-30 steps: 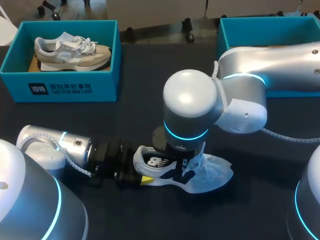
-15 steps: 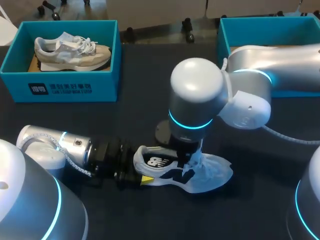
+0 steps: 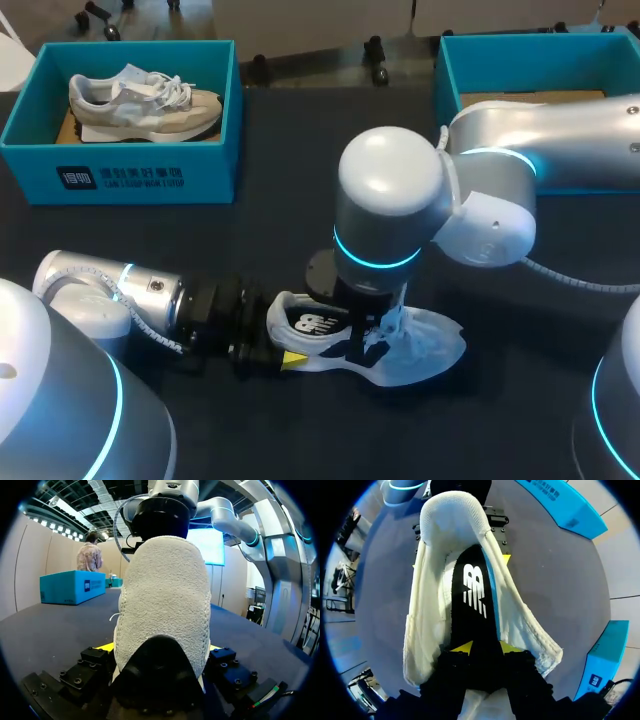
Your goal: Take the shoe out of the shoebox, open the shoe tongue, remove and reinsert the insole, then place the shoe into the shoebox
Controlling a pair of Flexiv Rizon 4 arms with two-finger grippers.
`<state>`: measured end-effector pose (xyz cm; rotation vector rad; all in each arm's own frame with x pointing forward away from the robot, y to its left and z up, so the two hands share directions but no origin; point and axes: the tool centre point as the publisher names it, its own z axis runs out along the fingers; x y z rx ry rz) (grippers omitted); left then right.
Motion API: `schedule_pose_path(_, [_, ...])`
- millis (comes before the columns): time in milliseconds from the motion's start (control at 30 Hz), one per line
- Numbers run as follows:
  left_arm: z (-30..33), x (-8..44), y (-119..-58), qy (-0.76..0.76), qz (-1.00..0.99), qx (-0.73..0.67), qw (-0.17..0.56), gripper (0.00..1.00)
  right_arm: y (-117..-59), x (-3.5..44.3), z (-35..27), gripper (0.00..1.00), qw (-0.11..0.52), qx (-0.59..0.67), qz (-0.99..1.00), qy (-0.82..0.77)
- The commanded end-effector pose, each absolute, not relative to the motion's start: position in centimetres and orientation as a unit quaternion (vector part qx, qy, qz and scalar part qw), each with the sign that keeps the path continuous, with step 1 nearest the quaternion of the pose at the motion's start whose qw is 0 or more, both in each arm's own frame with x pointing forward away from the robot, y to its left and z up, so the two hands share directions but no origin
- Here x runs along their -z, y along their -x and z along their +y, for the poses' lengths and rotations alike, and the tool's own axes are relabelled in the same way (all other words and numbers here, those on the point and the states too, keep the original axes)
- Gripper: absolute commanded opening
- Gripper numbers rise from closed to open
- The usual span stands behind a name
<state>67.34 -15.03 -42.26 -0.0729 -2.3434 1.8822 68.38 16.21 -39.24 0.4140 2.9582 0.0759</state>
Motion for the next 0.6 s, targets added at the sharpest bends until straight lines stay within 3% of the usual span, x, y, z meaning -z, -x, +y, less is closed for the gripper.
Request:
schedule_pose_path(33, [-14.8,42.2,-67.3,0.024,-0.778,-0.624,0.068,0.00,-68.6,39.5,16.3,0.32,0.085,-0.022,0.986,-0.140])
schedule_pose_path(600, [-14.8,42.2,-67.3,0.024,-0.778,-0.624,0.068,0.00,-68.3,41.7,17.1,0.25,0.010,-0.029,0.989,-0.143])
